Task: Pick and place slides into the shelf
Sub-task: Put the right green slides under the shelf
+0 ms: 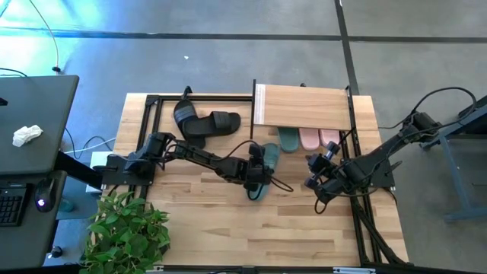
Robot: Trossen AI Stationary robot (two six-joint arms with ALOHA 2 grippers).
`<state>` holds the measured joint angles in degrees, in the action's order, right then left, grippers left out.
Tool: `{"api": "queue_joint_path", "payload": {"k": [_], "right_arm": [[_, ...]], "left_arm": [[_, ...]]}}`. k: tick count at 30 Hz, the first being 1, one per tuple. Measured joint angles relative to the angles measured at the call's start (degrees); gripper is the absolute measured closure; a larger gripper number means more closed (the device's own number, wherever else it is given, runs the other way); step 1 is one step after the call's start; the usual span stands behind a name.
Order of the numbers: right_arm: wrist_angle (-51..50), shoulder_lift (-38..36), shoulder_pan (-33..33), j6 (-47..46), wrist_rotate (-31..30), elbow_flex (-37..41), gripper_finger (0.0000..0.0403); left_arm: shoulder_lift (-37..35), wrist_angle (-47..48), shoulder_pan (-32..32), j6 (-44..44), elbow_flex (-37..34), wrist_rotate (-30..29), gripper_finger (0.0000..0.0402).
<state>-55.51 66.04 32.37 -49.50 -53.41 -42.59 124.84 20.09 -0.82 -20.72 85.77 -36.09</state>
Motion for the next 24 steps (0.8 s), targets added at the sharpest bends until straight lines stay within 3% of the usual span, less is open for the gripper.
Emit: {"api": "queue_joint_path", "payload": {"k": [15,24], "right_arm": [[0.0,0.0,0.6,0.0,-1.7,0.0,0.0403],[0.0,0.0,2.2,0.0,-2.5,0.0,0.0403]], "left_arm": [[0.7,5.9,-2.9,4.5,7.2,-14.0,0.0397],[0.7,12.3,1.0,12.0,7.9,-15.3,0.0399]]}}
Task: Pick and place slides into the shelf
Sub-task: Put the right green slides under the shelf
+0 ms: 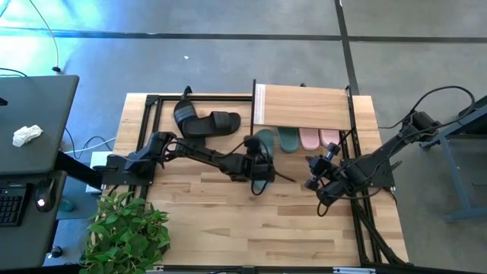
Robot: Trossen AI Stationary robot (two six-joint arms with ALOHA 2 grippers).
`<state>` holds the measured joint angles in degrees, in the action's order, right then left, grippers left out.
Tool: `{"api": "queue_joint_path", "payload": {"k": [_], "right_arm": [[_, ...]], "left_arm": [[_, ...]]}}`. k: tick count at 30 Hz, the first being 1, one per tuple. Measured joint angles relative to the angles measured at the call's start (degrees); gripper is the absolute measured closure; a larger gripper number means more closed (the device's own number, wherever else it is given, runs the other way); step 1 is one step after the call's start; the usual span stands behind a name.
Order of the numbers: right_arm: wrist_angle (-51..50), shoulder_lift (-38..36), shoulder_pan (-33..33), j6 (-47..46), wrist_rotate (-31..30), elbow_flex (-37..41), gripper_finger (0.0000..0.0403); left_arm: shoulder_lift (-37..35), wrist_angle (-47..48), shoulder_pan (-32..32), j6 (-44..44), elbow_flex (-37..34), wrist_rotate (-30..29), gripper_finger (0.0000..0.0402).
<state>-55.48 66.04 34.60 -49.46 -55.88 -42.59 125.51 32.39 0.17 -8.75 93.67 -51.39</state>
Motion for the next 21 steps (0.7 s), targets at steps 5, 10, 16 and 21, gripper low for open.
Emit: {"api": "queue_joint_path", "payload": {"k": [5,10,16,21], "right_arm": [[0.0,0.0,0.4,0.4,-1.0,0.0,0.0403],[0.0,0.0,0.4,0.4,-1.1,0.0,0.0403],[0.0,0.0,0.4,0.6,-1.1,0.0,0.0403],[0.0,0.0,0.4,0.7,-1.1,0.0,0.0403]], "left_arm": [[0.4,-1.7,2.0,0.0,0.0,1.3,0.0400],[0.4,-3.2,4.0,-0.6,0.0,2.4,0.0401],[0.4,-4.6,6.0,-1.2,0.0,3.2,0.0401],[0.4,-5.4,7.4,-1.4,0.0,2.9,0.0401]]}}
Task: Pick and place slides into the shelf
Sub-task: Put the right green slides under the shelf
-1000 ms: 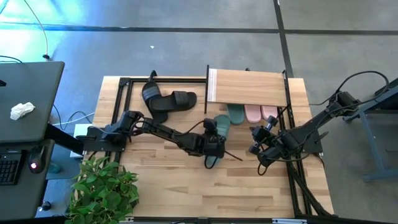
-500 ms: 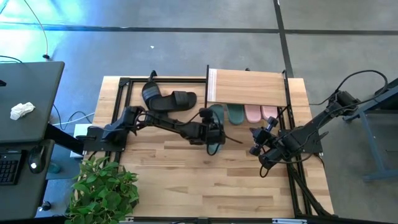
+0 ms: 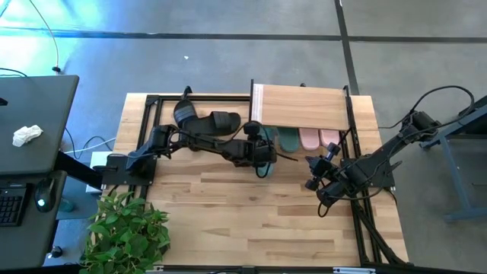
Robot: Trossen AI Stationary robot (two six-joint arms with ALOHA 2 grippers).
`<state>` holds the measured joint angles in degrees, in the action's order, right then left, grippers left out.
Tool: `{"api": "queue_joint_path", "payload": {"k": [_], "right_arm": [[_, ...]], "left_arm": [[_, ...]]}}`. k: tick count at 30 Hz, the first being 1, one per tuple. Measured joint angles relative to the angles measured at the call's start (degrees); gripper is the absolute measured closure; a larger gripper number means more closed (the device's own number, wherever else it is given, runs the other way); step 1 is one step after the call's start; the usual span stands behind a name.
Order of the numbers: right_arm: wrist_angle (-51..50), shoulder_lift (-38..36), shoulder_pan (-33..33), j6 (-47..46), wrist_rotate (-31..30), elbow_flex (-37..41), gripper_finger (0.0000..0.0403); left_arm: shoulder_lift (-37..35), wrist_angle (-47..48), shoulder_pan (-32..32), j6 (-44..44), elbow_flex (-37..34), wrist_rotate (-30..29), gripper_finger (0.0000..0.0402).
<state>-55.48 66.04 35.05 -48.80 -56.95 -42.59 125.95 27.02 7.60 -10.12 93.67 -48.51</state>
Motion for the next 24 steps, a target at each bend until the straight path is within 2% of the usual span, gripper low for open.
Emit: {"api": "queue_joint_path", "payload": {"k": [7,13,24], "right_arm": [[0.0,0.0,0.0,0.2,0.0,0.0,0.0403],[0.0,0.0,0.0,0.2,0.0,0.0,0.0403],[0.1,0.0,0.0,-0.2,0.1,0.0,0.0403]], "left_arm": [[0.0,-0.8,2.6,-1.3,0.0,1.8,0.0401],[1.3,-5.3,3.7,-5.0,0.1,2.3,0.0401],[3.3,-10.0,4.9,-9.2,0.2,0.3,0.0401]]}}
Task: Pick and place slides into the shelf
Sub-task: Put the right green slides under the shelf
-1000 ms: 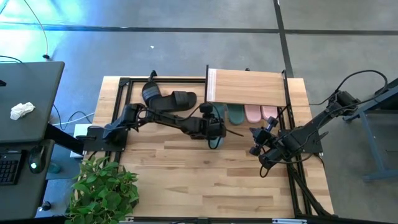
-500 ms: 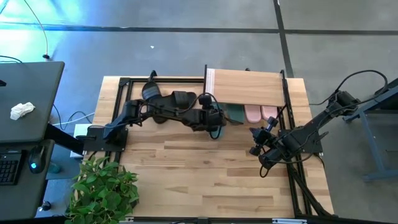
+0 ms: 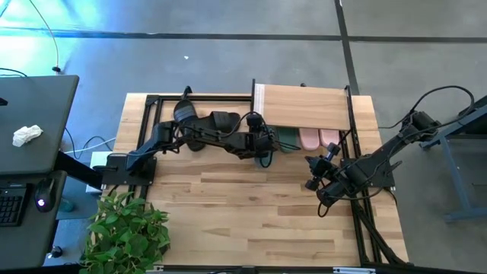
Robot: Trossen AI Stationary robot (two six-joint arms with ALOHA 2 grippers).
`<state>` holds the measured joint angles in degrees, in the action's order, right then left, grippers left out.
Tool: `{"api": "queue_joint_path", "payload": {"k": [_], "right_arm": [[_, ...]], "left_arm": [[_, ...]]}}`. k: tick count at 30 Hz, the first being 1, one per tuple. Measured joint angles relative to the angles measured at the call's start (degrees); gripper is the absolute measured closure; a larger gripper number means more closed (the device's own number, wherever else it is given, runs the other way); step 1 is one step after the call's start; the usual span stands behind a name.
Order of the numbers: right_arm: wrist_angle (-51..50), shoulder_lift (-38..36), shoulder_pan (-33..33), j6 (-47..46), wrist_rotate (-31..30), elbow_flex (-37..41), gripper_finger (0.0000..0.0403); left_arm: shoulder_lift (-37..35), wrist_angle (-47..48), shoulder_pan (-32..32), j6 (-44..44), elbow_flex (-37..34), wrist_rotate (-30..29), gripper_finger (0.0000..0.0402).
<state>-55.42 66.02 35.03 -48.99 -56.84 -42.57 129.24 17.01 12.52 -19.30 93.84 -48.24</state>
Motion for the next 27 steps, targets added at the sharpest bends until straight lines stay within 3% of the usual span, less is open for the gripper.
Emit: {"api": "queue_joint_path", "payload": {"k": [10,21,24,27], "right_arm": [[0.4,0.0,0.0,0.0,1.0,0.0,0.0403],[0.6,0.0,0.0,0.0,1.8,0.0,0.0403],[0.7,0.0,0.0,0.0,1.8,0.0,0.0403],[0.7,0.0,0.0,0.0,1.8,0.0,0.0403]], "left_arm": [[0.2,-0.7,0.1,-0.6,0.0,0.2,0.0388],[0.4,-1.0,-0.6,-5.8,-0.1,0.0,0.0272],[0.6,-0.8,-1.1,-6.1,-0.1,-2.2,0.0274],[0.7,0.3,-1.2,-6.2,0.6,-3.2,0.0311]]}}
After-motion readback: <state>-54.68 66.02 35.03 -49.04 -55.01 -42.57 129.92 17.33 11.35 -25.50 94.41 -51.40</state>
